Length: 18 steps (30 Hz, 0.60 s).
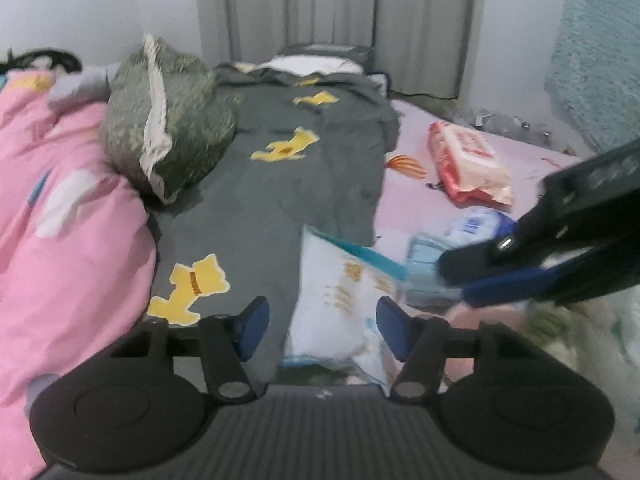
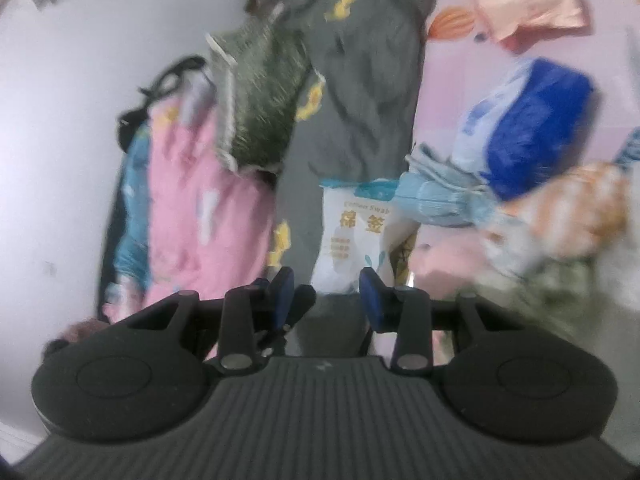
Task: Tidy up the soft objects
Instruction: 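Grasp the white Cotton Swab bag with the right gripper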
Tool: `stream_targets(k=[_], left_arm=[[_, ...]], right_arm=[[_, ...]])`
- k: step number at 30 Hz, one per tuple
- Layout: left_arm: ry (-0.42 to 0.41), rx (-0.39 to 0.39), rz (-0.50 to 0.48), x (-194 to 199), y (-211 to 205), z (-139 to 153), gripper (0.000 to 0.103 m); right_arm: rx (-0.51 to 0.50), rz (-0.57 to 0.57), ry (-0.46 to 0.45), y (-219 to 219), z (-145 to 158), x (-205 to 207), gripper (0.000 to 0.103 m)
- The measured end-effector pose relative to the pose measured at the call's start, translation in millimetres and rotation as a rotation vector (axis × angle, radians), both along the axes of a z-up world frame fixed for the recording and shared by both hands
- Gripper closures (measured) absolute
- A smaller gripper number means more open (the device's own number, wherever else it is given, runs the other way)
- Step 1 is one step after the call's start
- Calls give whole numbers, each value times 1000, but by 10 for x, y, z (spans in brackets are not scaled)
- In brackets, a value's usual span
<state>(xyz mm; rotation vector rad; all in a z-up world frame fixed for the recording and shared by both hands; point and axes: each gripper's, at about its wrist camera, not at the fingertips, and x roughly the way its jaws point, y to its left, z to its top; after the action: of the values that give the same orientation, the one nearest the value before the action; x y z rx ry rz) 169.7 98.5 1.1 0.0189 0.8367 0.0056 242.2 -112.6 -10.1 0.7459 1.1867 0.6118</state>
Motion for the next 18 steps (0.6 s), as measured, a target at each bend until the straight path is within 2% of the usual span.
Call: stream_targets(k=[3,6,8,10,14,18], left_arm=[[38,-16,-2,148,86,-130,53],[92,-12,-7,282,119,-276,64],[115,-37,-18,333,142,-350,65],[117,-51,-27,359,143,-378,66],[119,-14,-32,420,113,-424,67],[123,-76,-26,440,186,-443,72]], right_arm=[[-99,30,31,373,-159,217,67],[-189,41,62,566,-321,359,67],[-229,36,83,643,-456,455,68],[-254,35,90,717,-542,523,68],[-286,29,103,849,-665,639,67],[-239,15,151,804,-778,743,64]])
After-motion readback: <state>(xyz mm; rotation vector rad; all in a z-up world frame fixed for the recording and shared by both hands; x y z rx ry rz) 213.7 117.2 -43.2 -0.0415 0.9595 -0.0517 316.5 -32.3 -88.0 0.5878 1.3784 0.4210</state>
